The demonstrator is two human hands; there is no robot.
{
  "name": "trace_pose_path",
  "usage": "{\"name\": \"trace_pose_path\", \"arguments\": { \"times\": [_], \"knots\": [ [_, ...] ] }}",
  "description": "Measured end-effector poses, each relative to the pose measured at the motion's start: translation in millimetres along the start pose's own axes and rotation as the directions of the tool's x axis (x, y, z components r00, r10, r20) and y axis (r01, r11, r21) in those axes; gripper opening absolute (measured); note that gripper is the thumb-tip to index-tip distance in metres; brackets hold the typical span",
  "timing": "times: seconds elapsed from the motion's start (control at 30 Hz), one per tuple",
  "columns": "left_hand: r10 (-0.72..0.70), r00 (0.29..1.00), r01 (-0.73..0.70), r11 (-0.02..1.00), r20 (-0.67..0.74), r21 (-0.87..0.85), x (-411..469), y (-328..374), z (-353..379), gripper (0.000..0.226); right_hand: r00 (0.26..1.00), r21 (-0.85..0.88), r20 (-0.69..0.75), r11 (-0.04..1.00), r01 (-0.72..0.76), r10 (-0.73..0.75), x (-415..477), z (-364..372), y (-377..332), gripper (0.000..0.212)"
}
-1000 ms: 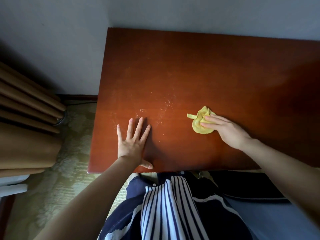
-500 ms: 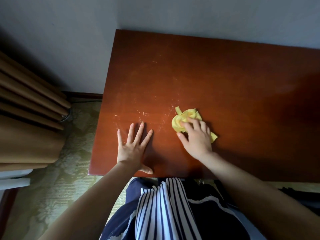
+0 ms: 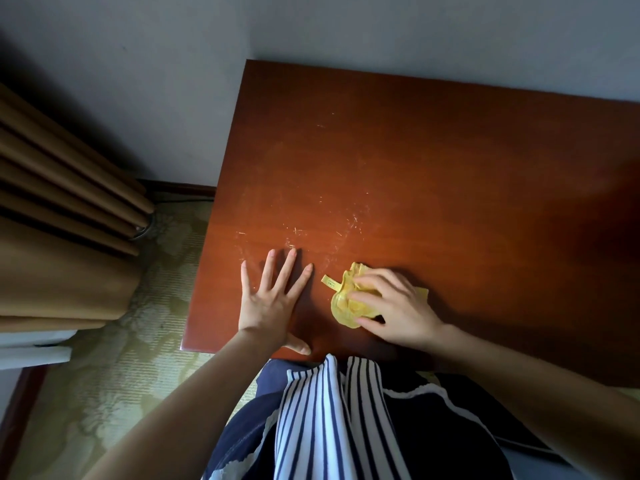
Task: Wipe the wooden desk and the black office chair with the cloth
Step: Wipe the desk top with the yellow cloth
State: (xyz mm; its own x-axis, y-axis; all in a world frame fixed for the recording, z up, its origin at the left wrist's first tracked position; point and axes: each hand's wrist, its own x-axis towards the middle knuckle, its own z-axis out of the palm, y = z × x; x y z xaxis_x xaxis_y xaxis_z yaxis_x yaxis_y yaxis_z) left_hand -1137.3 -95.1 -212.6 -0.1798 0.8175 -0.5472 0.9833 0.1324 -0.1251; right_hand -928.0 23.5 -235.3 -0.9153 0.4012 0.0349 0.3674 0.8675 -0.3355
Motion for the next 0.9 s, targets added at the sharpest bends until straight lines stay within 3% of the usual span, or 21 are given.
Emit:
{"name": "trace_pose_path", "arguments": {
  "times": [0.1, 0.2, 0.37, 0.53, 0.6, 0.67, 0.73, 0.8, 0.9],
  "knots": [
    [-0.006, 1.0, 0.006, 1.0, -0.001, 0.002, 0.4, -1.0, 0.1, 0.14, 0.984, -0.038, -0.08, 0.987, 0.157, -0.16, -3.3, 8.6, 12.4, 0.027],
    [-0.017, 1.0, 0.017, 1.0, -0.003, 0.005, 0.8, -0.3, -0.1, 0.141, 0.975, -0.07, -0.147, 0.985, 0.155, -0.164, 5.6, 4.9, 28.4, 0.019],
    [-0.043, 0.999, 0.043, 0.999, -0.003, 0.001, 0.2, 3.6, -2.2, 0.141, 0.976, -0.059, -0.198, 0.993, -0.101, 0.088, 46.0, -20.8, 80.3, 0.023],
    [-0.078, 0.997, 0.078, 0.997, 0.016, -0.012, -2.1, 5.7, -4.5, 0.14, 0.953, -0.111, -0.079, 0.947, -0.3, 0.293, 94.5, -53.2, 120.7, 0.026],
    [-0.085, 0.996, 0.085, 0.996, 0.023, -0.011, -1.9, 5.8, -5.5, 0.14, 0.904, -0.092, -0.102, 0.901, -0.424, 0.415, 113.3, -54.5, 123.7, 0.025],
    [-0.086, 0.996, 0.087, 0.996, 0.033, -0.01, -1.4, 5.9, -6.7, 0.14, 0.803, -0.023, -0.185, 0.814, -0.58, 0.567, 126.4, -46.2, 110.4, 0.023],
    [-0.087, 0.995, 0.088, 0.996, 0.04, -0.007, -1.4, 6.0, -7.3, 0.14, 0.738, 0.035, -0.244, 0.766, -0.642, 0.63, 129.9, -32.5, 85.3, 0.021],
    [-0.089, 0.995, 0.089, 0.996, 0.042, -0.002, -1.7, 6.0, -7.3, 0.139, 0.791, 0.056, -0.267, 0.829, -0.557, 0.55, 125.5, -17.2, 55.9, 0.015],
    [-0.085, 0.995, 0.085, 0.996, 0.05, 0.0, -1.1, 6.1, -8.1, 0.139, 0.916, 0.09, -0.254, 0.951, -0.296, 0.309, 108.4, -0.3, 15.4, 0.01]
  ]
}}
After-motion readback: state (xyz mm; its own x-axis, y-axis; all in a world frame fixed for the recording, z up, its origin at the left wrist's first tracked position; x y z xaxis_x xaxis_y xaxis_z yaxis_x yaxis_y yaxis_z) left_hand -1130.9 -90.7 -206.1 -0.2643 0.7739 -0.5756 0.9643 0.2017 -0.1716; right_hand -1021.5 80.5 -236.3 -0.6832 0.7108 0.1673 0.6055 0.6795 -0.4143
